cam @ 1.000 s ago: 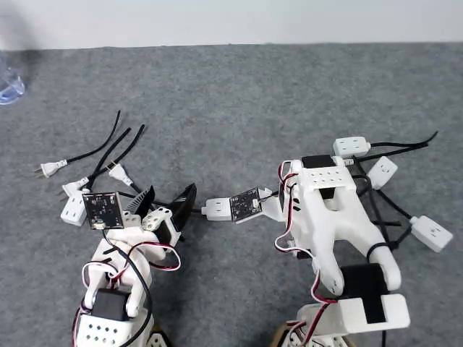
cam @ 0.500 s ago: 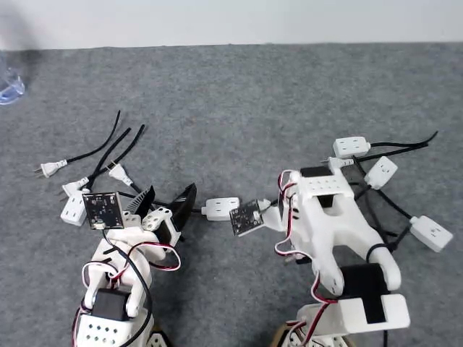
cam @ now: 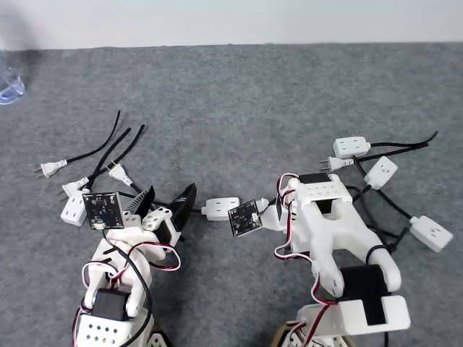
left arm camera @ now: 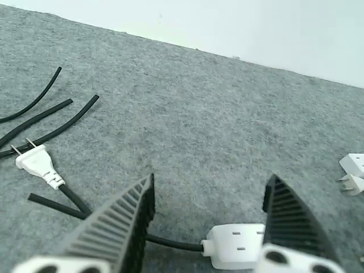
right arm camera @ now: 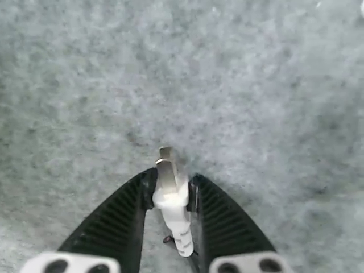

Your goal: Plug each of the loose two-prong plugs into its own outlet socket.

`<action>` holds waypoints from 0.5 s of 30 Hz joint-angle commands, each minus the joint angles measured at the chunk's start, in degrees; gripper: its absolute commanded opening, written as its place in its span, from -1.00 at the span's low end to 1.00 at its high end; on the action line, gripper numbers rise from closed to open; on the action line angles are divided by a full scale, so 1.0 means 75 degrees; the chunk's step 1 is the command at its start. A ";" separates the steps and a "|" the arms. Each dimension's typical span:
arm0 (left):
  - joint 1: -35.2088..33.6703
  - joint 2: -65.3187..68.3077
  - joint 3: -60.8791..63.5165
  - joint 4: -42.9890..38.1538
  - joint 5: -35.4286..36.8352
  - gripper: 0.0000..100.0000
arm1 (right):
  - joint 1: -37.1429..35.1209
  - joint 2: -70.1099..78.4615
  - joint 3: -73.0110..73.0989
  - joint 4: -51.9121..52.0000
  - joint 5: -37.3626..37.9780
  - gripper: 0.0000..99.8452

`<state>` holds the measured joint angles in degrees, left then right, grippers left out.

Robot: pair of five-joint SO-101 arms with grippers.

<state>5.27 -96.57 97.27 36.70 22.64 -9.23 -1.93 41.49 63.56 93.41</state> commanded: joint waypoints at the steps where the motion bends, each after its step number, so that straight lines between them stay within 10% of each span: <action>1: 0.0000 0.0000 -0.0053 0.0035 0.0012 -0.41 | -0.0018 -0.0064 -0.0774 -0.0299 -0.0246 -0.98; 15: 0.0000 0.0000 -0.0053 0.0035 0.0023 -0.41 | -0.0498 0.0779 -0.1700 -0.0568 -0.2555 -0.98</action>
<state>5.27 -96.57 97.27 36.70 22.64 -12.75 2.20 32.26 61.71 78.02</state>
